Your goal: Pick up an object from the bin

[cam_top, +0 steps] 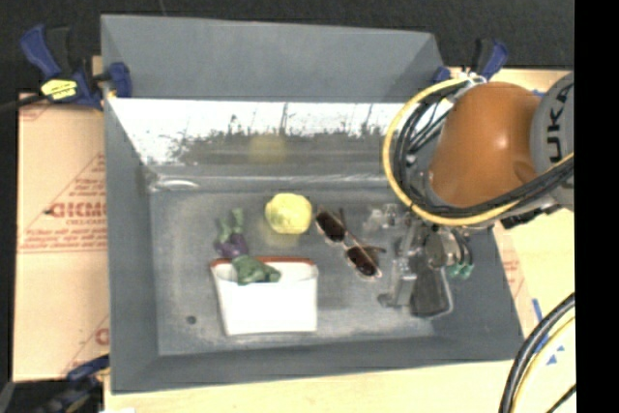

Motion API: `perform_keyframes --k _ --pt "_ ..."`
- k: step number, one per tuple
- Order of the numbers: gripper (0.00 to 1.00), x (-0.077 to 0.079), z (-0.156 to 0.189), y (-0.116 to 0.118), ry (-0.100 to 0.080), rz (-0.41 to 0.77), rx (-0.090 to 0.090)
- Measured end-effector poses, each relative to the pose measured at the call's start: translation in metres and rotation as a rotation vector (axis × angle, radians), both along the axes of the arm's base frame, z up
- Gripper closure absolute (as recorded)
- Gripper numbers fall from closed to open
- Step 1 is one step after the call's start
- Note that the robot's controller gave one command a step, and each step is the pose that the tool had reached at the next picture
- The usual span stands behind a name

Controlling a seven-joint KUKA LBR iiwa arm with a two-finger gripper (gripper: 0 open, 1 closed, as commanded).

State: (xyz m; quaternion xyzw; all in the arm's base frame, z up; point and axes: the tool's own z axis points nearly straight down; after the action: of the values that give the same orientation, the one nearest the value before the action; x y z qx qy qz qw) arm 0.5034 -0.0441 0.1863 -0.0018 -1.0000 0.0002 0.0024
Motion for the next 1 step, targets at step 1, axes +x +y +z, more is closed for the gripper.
perform_keyframes --k 1 --pt "0.0 0.0017 0.0042 0.0001 -0.008 0.002 -0.001"
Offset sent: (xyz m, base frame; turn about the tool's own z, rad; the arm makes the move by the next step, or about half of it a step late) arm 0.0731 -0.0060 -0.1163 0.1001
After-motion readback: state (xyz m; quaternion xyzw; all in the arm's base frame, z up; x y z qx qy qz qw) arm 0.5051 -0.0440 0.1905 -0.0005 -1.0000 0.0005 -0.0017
